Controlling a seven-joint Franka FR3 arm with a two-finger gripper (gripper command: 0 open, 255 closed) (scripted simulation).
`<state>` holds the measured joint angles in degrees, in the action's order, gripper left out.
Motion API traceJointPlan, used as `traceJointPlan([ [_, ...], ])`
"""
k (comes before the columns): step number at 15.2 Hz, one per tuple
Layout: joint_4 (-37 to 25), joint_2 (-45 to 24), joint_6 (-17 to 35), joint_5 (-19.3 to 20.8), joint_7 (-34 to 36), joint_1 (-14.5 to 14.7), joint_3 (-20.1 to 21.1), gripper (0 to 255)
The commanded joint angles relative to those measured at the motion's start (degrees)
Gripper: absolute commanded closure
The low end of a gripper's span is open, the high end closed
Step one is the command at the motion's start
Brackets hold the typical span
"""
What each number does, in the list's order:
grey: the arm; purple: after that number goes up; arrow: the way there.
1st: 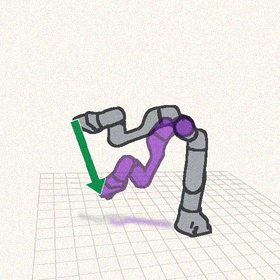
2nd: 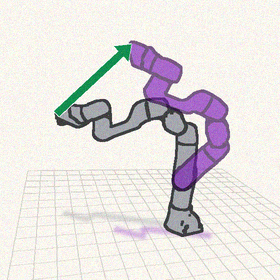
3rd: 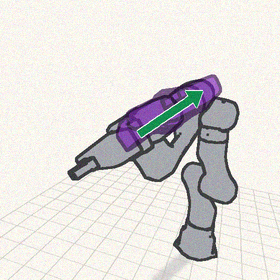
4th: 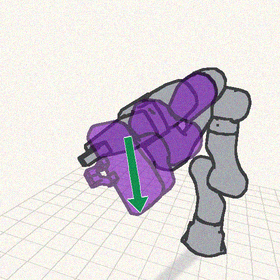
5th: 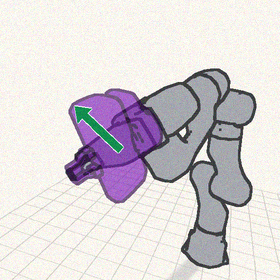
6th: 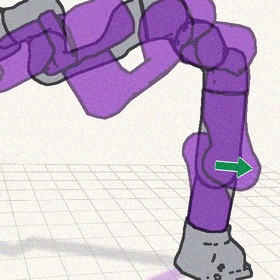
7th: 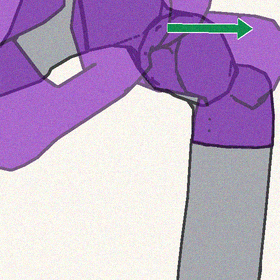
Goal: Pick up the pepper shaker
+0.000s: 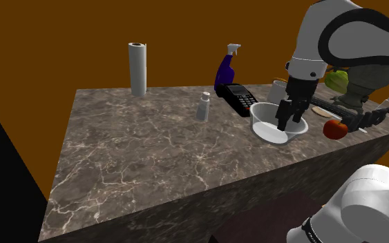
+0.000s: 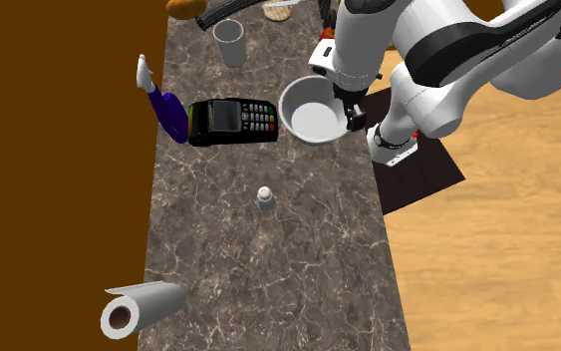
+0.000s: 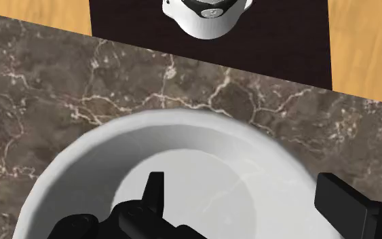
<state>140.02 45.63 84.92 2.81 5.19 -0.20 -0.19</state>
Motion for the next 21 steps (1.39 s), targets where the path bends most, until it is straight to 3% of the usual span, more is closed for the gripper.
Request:
traceJointPlan([
  [1,0.0,0.0,0.0,0.0,0.0,0.0,0.0,0],
  [11,-13.6,-18.2,8.8,-2.3,10.7,0.7,7.2,0],
  [21,-34.0,-37.7,11.4,1.5,21.6,0.9,12.9,0],
])
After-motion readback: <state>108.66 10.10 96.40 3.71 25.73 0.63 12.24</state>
